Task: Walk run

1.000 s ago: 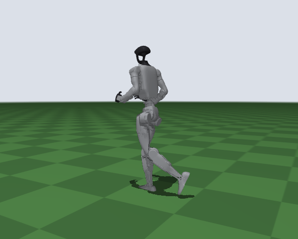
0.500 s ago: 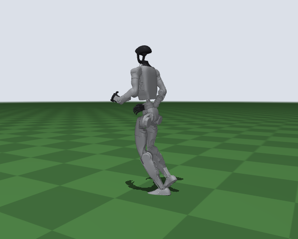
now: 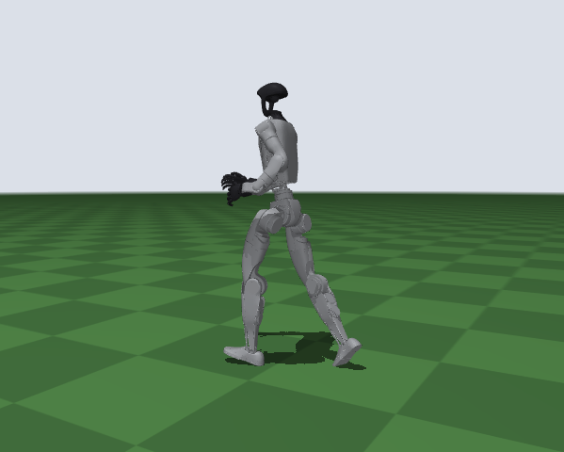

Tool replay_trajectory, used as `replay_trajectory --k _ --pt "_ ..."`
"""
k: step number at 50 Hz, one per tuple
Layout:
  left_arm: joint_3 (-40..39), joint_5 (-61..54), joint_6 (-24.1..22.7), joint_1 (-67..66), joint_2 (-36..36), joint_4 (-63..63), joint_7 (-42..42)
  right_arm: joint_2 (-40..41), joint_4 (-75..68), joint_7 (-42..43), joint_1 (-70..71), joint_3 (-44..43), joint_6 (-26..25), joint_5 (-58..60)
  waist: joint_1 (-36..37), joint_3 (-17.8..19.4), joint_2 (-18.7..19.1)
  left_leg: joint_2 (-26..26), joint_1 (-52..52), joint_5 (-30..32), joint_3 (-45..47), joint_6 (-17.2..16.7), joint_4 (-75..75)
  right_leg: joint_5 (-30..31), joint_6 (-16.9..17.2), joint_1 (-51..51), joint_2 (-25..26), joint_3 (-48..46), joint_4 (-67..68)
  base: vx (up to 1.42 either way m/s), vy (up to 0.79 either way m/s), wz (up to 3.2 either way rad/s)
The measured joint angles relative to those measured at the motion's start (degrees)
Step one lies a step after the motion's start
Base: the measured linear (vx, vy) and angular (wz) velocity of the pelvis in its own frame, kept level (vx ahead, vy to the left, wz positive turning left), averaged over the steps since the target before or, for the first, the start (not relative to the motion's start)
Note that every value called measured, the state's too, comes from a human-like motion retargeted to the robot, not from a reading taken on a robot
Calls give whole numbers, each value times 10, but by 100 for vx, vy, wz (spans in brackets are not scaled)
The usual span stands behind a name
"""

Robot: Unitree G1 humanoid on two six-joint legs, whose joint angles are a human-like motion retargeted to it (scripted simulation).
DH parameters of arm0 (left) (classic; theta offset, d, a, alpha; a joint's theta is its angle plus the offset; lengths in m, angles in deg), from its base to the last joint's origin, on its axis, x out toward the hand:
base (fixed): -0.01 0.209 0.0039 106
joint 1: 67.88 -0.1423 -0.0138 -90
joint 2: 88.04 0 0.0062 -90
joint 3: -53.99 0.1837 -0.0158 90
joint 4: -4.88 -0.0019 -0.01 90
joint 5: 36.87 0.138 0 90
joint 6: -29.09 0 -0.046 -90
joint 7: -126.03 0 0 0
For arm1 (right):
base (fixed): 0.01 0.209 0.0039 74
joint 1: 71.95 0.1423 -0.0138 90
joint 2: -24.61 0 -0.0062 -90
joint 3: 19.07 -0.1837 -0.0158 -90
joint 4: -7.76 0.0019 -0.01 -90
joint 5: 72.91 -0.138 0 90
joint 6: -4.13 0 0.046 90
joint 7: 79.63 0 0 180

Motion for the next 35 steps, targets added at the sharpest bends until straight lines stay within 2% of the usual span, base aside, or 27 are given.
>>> replay_trajectory --k 1,2,3,4,5,8,10,11,13,15,17,20,21,22,23,24,25,27,28,30,32,35 --pt "3 6 1 20 -7 3 6 1 5 -27 6 -2 -3 -12 -4 4 8 -2 2 26 -20 -4 -9 38 12 5 10 -3 29 146 -12 8" --pt "6 12 3 41 -15 6 12 2 10 -53 10 -3 -5 -27 -7 8 14 -6 2 41 -33 12 -3 72 24 3 17 -8 68 126 -16 15" --pt "11 19 5 65 -23 10 19 3 13 -78 11 -6 -5 -45 -10 10 16 -13 0 37 -33 64 32 98 32 -10 17 -14 127 137 -18 22" --pt "13 24 7 85 -29 9 22 9 10 -101 5 -10 -3 -55 -23 7 15 -14 -6 6 -38 85 88 84 34 -33 21 -16 193 153 -20 38" --pt "14 28 9 105 -35 6 25 18 4 -124 -5 -14 1 -62 -40 1 13 -13 -15 -38 -47 90 155 49 31 -61 29 -14 264 174 -20 24" --pt "30 7 18 174 -26 -7 6 44 -46 -155 -60 -10 1 -49 -57 -11 26 6 42 -117 -40 73 210 -84 36 -182 14 1 431 158 -14 -30" --pt "37 -10 25 221 -13 -4 5 40 -74 -224 -88 14 10 -85 -95 -27 25 -8 85 -137 -24 71 192 -172 5 -271 -36 -27 468 145 -4 -39" --pt "41 -15 24 235 -20 10 9 37 -81 -251 -105 19 7 -95 -112 -31 31 -16 114 -126 -20 71 168 -199 -19 -298 -56 -60 446 168 -8 -23" --pt "51 -21 26 255 -42 41 18 24 -85 -287 -133 16 3 -118 -151 -35 41 -36 175 -72 -27 61 114 -236 -56 -343 -77 -117 370 144 -12 30" --pt "60 -24 34 260 -63 73 25 4 -73 -268 -148 -2 2 -136 -189 -38 45 -48 235 22 -46 32 66 -262 -76 -375 -76 -147 252 137 -16 76" --pt "64 -32 51 247 -65 99 30 -7 -55 -179 -146 -11 13 -140 -211 -36 36 -62 291 148 -43 5 36 -277 -77 -387 -61 -124 128 178 -27 32" --pt "56 -50 76 221 -54 127 26 -1 -30 17 -98 -1 45 -99 -218 -16 -6 -86 350 291 22 10 74 -241 -78 -370 -72 -64 33 137 -15 -40" --pt "45 -49 76 214 -49 126 24 0 -20 77 -73 9 40 -66 -228 -8 -18 -92 345 311 26 10 129 -172 -119 -361 -73 -30 40 123 -6 -43" --pt "30 -45 74 205 -43 122 21 0 -12 126 -48 21 35 -34 -229 -6 -29 -97 336 313 40 7 183 -151 -149 -356 -72 -5 64 124 -9 -87" --pt "10 -36 68 192 -36 110 17 1 -8 152 -24 37 27 -7 -213 -17 -38 -101 316 275 75 -1 233 -228 -159 -359 -66 -2 123 182 -12 -62" --pt "8 -27 59 171 -29 94 8 1 -14 157 -14 30 20 9 -205 -23 -38 -83 293 233 81 7 299 -273 -143 -355 -73 13 173 244 -10 37" --pt "15 -18 47 145 -22 77 -2 1 -25 153 -11 11 14 20 -201 -25 -33 -55 269 188 72 24 373 -303 -114 -348 -87 34 219 225 -3 80" --pt "23 4 30 123 1 34 -7 11 -42 97 18 -17 13 -5 -143 -39 -54 -49 180 119 83 24 442 -340 -99 -302 -93 42 210 153 -2 1" --pt "17 10 22 110 2 11 -8 17 -47 57 30 -21 13 -28 -133 -37 -46 -40 137 90 70 26 460 -346 -92 -272 -82 31 198 142 -1 1" --pt "-2 20 11 82 -4 -24 -8 18 -47 -22 45 -22 -7 -78 -117 -34 -26 6 71 38 77 41 442 -327 -76 -205 -50 8 143 157 1 19" --pt "-19 36 6 56 -3 -45 0 11 -41 -65 48 -26 -36 -93 -88 -33 -19 28 28 8 96 54 345 -275 -57 -139 -29 -6 85 146 -1 -15" --pt "-28 50 -1 43 0 -78 18 -3 -30 -104 48 -59 -75 -74 -40 -25 1 32 -10 7 79 54 140 -166 -30 -42 8 -45 9 120 -3 -33"
